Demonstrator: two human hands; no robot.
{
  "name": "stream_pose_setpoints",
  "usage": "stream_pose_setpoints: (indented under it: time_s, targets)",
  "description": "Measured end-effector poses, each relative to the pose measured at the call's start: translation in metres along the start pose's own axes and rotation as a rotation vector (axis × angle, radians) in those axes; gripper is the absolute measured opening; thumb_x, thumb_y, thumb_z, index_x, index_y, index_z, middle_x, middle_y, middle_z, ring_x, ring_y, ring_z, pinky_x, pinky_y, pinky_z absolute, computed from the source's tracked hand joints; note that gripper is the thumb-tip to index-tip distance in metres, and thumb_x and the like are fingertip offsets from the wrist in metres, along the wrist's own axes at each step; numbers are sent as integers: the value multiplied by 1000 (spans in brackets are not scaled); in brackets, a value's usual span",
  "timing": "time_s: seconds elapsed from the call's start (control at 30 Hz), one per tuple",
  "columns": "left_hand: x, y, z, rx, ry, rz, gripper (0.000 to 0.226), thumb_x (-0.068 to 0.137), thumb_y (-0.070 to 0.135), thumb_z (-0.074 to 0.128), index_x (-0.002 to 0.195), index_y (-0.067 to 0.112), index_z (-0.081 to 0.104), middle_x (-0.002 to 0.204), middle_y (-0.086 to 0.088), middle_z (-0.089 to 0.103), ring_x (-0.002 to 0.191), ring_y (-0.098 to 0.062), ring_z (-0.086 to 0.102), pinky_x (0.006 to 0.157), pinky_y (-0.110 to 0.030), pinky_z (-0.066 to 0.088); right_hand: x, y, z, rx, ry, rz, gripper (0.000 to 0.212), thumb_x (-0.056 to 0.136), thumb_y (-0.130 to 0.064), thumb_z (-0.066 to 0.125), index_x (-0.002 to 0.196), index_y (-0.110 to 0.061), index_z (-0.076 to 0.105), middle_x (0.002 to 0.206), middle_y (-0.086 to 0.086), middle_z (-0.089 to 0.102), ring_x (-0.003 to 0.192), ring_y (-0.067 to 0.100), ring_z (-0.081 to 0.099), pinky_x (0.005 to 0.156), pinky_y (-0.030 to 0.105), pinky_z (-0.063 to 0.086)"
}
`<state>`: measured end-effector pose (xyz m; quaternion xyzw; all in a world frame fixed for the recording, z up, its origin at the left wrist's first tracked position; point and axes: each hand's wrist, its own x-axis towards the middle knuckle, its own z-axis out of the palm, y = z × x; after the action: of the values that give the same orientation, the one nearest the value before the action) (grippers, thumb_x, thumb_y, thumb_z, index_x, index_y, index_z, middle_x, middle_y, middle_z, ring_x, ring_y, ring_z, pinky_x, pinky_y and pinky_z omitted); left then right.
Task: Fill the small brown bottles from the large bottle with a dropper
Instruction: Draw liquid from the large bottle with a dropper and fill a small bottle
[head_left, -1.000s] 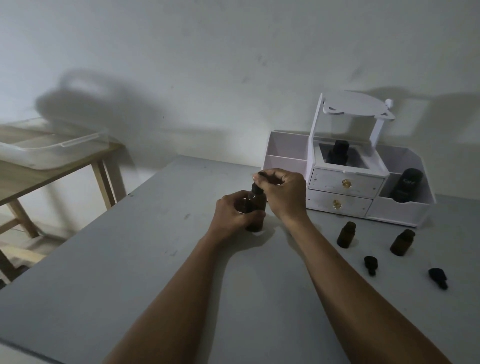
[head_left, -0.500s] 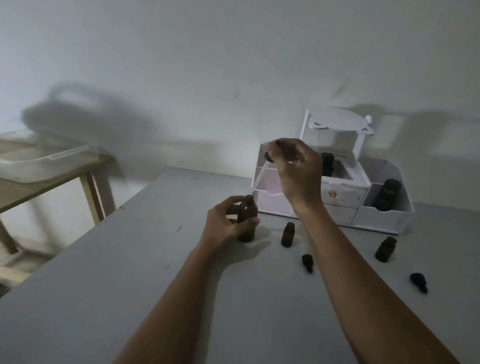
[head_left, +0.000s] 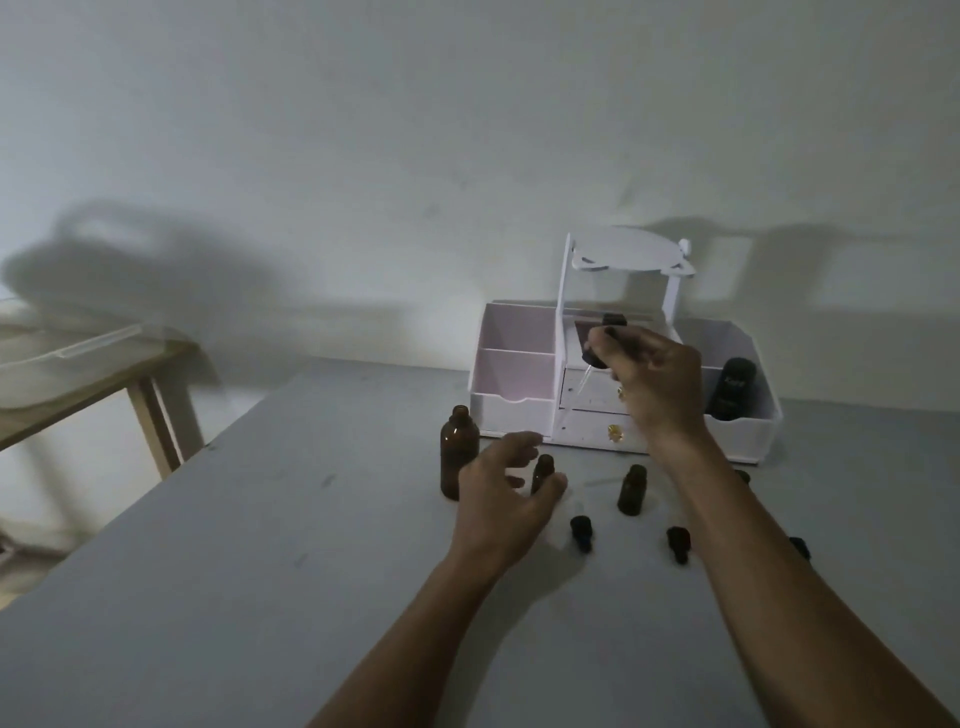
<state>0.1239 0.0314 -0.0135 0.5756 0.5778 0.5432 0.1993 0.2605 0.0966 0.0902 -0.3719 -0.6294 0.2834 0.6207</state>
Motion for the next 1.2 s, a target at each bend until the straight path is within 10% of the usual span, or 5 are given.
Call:
stream_pose_setpoints:
  time_s: [0.13, 0.53, 1.2]
  targets:
    - [7, -15, 14, 78, -74, -167, 69, 82, 32, 79, 143, 23, 47, 143, 1, 54, 126, -15, 53, 99, -28, 48, -1, 10, -1, -23, -27, 36, 4, 89, -21, 70, 92, -20, 71, 78, -17, 67, 66, -17, 62, 61, 0, 46]
    - [12, -21, 9, 37, -116, -154, 39, 84, 8, 75, 122, 14, 68, 111, 7, 71, 83, 7, 60, 75, -1, 48, -3, 25, 3, -25, -54, 72, 6, 88, -22, 71, 83, -24, 69, 77, -15, 67, 62, -13, 63, 60, 2, 48]
    - [17, -26, 6, 20, -89, -101, 40, 79, 0, 78, 118, 9, 71, 109, -4, 75, 77, 12, 63, 75, 4, 42, -7, 32, 10, -10, -65, 63, 6, 87, -19, 73, 86, -25, 72, 74, -17, 69, 69, -9, 68, 67, 8, 54]
